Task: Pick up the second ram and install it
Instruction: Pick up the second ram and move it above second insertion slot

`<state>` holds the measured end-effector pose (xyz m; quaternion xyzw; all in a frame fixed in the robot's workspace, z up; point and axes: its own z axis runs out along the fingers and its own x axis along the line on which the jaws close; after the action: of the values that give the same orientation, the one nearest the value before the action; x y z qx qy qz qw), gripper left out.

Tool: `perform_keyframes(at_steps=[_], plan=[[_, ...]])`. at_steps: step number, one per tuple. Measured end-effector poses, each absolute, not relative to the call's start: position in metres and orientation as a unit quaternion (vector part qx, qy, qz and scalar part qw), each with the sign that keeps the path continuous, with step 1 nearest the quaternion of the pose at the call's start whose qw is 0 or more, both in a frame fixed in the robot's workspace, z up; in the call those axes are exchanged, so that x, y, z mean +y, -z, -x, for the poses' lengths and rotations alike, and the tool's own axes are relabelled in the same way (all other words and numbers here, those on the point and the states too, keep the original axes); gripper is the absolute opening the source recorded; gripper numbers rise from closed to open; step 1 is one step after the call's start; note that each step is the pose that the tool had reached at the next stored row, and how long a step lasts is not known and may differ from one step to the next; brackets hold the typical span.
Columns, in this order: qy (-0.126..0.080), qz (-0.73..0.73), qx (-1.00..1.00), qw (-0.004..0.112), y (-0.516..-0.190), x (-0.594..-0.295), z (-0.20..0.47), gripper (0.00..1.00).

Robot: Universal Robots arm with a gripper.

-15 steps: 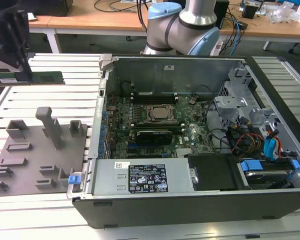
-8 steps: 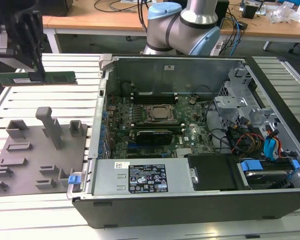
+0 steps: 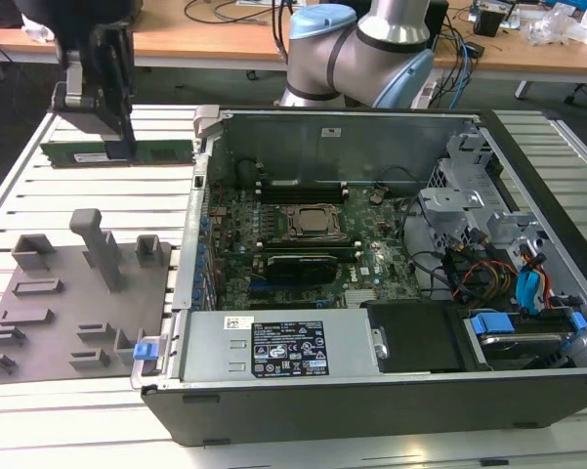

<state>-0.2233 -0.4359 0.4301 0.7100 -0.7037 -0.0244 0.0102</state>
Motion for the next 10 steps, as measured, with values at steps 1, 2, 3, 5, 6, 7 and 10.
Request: perform_keyframes(at_steps=[1, 2, 3, 5, 6, 7, 10], plan=[[0.025, -0.71, -0.704, 0.01, -0.43, -0.436, 0.216, 0.14], [0.025, -0.71, -0.704, 0.01, -0.43, -0.436, 0.213, 0.14], [0.025, -0.71, -0.704, 0.01, -0.43, -0.436, 0.21, 0.14], [0.025, -0.71, -0.704, 0.011, -0.43, -0.436, 0.202, 0.14], [0.025, -0.71, -0.704, 0.011, -0.43, -0.436, 0.199, 0.14], [0.025, -0.71, -0.704, 0.011, -0.43, -0.436, 0.195, 0.14], [0.025, -0.71, -0.704, 0.011, -0.43, -0.434, 0.181, 0.14]])
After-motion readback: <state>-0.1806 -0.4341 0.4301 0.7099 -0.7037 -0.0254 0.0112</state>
